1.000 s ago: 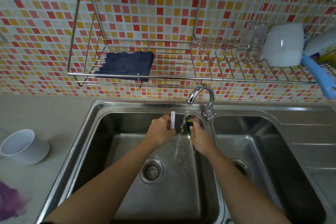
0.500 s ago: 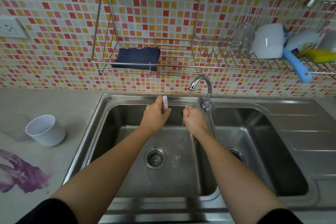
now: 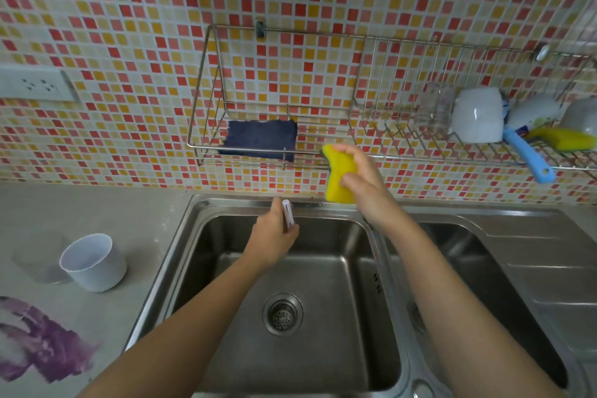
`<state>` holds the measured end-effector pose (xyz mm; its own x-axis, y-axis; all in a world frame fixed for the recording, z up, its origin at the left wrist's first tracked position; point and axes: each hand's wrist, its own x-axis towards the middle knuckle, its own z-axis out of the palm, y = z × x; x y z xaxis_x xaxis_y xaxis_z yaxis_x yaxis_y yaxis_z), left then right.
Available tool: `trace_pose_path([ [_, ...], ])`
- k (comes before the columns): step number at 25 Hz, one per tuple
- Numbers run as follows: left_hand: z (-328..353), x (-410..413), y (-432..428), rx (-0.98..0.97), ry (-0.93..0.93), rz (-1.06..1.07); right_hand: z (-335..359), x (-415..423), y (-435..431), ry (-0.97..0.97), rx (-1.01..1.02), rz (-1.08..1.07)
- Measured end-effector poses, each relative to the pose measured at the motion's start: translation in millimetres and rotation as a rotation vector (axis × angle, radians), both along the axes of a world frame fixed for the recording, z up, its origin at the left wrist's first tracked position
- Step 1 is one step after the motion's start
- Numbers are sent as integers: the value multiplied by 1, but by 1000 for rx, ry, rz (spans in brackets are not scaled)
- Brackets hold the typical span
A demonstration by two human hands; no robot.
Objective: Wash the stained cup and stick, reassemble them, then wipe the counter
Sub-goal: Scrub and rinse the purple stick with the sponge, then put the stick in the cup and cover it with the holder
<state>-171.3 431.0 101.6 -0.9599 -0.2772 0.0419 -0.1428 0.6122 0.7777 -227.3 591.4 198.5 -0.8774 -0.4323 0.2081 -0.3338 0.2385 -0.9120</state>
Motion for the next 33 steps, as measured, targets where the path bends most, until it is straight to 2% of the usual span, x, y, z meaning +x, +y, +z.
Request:
trace_pose_path([
  [2,7,3,-5,43,18,-12,25,-26,-12,13,-76,-64],
  [3,10,5,-8,63,33,-20,37,-43,-21,14,-50,-101],
  [8,25,22,-26,206,101,-13,35,-119,-68,-24,414,-79],
  [12,29,28,-39,265,115,7,20,-142,-78,-48,707,-68],
  [14,29,29,-40,242,115,4,21,-144,-81,9,893,-69],
  [15,28,29,-39,222,121,9,23,-140,-81,78,917,-95],
  [16,26,27,-38,193,129,16,25,-134,-80,166,857,-139],
  [19,12,20,-41,35,138,12,28,-88,-73,532,363,-285],
  [20,6,19,-42,-23,129,4,24,-68,-68,621,252,-292],
  [22,-12,21,-43,-117,72,-38,5,-27,-57,697,174,-253],
  [24,-32,26,-43,-167,-18,-83,-35,6,-49,650,201,-213],
  [26,-47,32,-42,-187,-97,-91,-84,27,-44,521,266,-183],
  [29,-56,42,-48,-170,-167,-33,-152,41,-43,295,483,-134],
  [33,-38,61,-86,-142,-132,53,-202,50,-71,100,599,9],
])
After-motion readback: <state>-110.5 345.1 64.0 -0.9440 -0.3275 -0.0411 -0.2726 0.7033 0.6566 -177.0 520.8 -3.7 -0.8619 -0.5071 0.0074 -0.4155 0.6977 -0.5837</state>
